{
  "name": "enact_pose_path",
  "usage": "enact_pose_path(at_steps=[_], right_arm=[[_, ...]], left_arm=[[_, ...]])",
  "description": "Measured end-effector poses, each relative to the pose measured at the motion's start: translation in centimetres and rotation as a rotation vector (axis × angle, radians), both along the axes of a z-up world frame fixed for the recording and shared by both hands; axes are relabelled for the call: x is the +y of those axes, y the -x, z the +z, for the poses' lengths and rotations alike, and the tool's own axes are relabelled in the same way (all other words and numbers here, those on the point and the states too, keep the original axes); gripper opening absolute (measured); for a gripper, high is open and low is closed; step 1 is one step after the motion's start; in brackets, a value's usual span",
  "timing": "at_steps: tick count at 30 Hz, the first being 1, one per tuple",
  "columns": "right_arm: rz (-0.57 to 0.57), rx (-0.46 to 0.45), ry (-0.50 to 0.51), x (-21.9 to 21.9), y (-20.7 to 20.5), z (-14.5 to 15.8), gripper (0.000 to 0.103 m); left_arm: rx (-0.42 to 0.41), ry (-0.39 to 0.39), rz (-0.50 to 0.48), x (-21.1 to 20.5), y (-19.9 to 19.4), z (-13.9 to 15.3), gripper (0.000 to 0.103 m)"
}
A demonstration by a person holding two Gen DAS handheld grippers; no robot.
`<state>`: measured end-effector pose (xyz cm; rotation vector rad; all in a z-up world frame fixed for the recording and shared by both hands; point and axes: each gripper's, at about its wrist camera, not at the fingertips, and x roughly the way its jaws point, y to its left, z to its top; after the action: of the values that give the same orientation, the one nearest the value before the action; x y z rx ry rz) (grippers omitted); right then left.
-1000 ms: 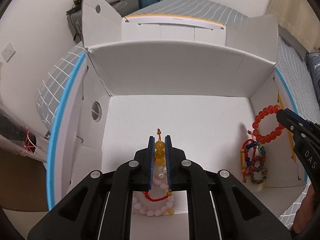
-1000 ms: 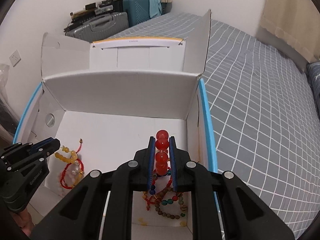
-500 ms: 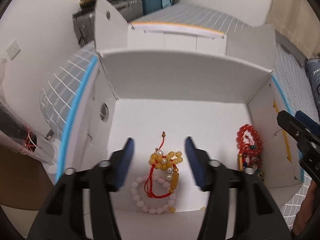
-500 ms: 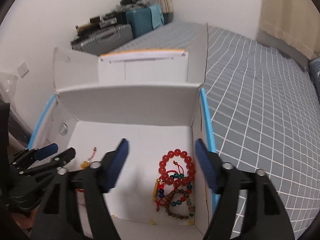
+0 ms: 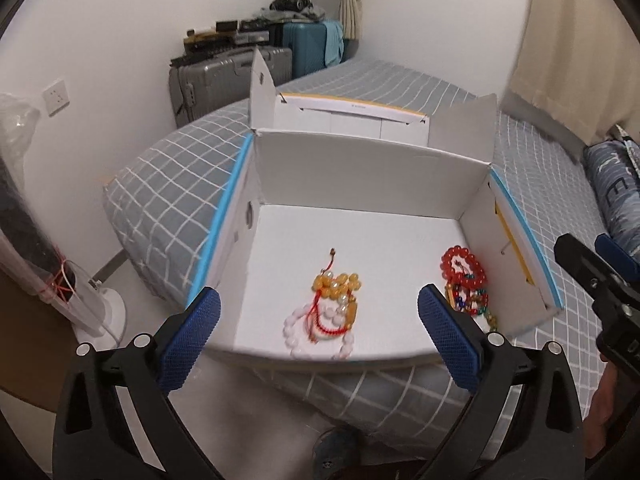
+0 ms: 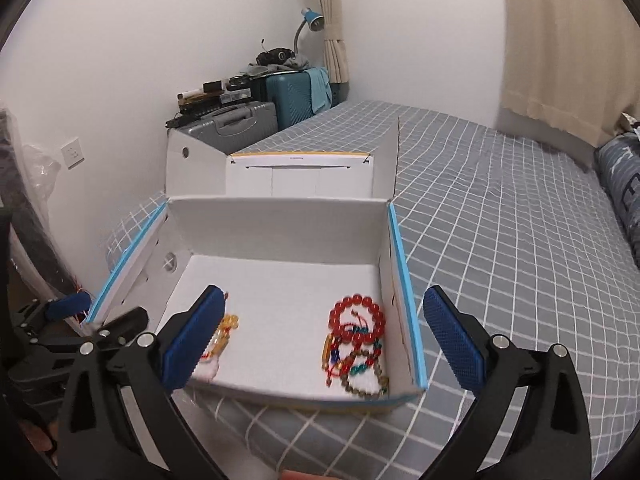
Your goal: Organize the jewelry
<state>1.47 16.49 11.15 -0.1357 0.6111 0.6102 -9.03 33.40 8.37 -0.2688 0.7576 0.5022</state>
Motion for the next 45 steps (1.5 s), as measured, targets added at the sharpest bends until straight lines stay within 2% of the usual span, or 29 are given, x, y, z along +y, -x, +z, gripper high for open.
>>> enact_pose_path(at_steps=[6, 9, 12, 14, 19, 23, 45], right_arm=[[-0.049, -0.019, 0.006, -1.2, 3.6, -2.4, 0.096], [-0.06, -0.007, -0.006, -1.6, 4.5, -3.3, 0.096], [-0.059, -0.017, 0.003, -1.8, 5.4, -4.0, 0.096], [-0.061, -0.014, 0.003, -1.9, 5.9, -4.3, 0.096], [-0.062, -0.016, 0.015, -1.9, 6.0, -4.7, 0.096], [-0.06, -0.021, 0.026, -2.0, 6.0, -4.9, 0.096], [-0.059, -0.017, 0.034, -2.7, 5.8, -5.3, 0.096]], left_arm=[[-0.035, -0.018, -0.018, -1.3, 4.0, -0.9, 0.097], [-0.041, -0.004, -0.019, -1.5, 5.2, -1.8, 0.097], [-0.044, -0.047, 0.003, -1.9, 5.9, -2.2, 0.097], [-0.051, -0.036, -0.001, -2.0, 6.3, -2.4, 0.097], [-0.058, -0.045, -0.006, -2.2, 6.4, -2.6, 0.097], [-0.053, -0.095, -0.012, -2.6, 5.9, -2.8, 0.097], [-0.024, -0.094, -0.014, -2.7, 4.9, -2.9, 0.097]])
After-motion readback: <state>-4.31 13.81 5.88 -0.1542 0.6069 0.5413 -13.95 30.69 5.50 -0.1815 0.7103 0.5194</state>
